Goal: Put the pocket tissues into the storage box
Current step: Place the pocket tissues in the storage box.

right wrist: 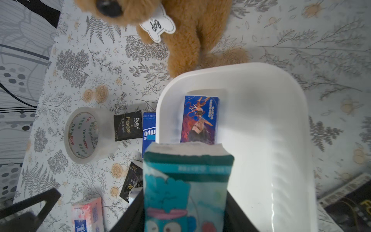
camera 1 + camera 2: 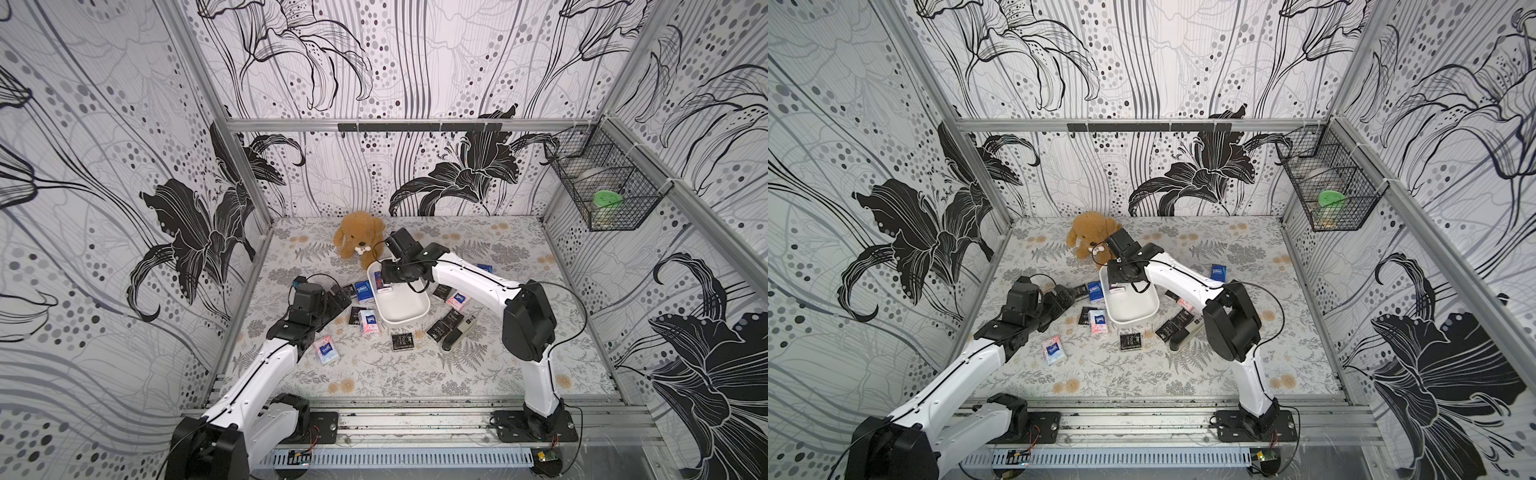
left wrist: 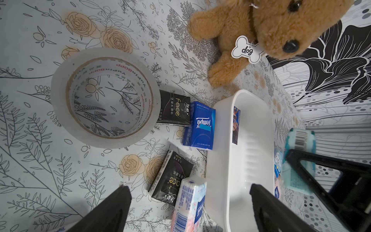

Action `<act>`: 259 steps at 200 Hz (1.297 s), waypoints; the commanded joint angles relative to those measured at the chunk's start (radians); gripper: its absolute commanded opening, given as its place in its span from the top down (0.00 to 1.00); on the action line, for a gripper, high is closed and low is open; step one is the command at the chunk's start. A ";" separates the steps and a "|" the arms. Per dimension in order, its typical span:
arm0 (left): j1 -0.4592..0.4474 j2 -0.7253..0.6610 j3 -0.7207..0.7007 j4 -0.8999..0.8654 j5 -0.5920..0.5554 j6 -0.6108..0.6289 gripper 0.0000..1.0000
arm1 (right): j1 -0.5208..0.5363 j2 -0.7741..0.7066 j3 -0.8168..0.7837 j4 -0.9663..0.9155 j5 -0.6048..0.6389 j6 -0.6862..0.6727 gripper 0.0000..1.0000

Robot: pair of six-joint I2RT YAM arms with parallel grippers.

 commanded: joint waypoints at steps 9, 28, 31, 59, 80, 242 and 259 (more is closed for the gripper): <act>-0.002 -0.023 -0.016 -0.007 -0.018 0.028 0.03 | -0.003 0.081 0.053 0.001 0.050 0.070 0.48; -0.002 -0.037 -0.020 -0.011 -0.014 0.030 0.03 | -0.003 0.122 0.083 -0.007 0.048 0.072 0.47; -0.002 -0.038 -0.021 -0.011 -0.014 0.029 0.03 | -0.003 0.129 0.089 -0.009 0.047 0.072 0.47; -0.002 -0.054 -0.032 -0.015 -0.013 0.030 0.03 | -0.002 0.178 0.137 -0.027 0.039 0.074 0.47; -0.002 -0.063 -0.038 -0.021 -0.012 0.031 0.03 | -0.001 0.196 0.156 -0.030 0.049 0.077 0.46; -0.002 -0.073 0.000 -0.052 0.023 0.072 0.03 | -0.003 0.076 0.119 -0.045 0.122 0.020 0.20; -0.003 -0.057 0.026 -0.055 0.046 0.082 0.03 | -0.007 0.012 0.051 -0.047 0.139 0.015 0.17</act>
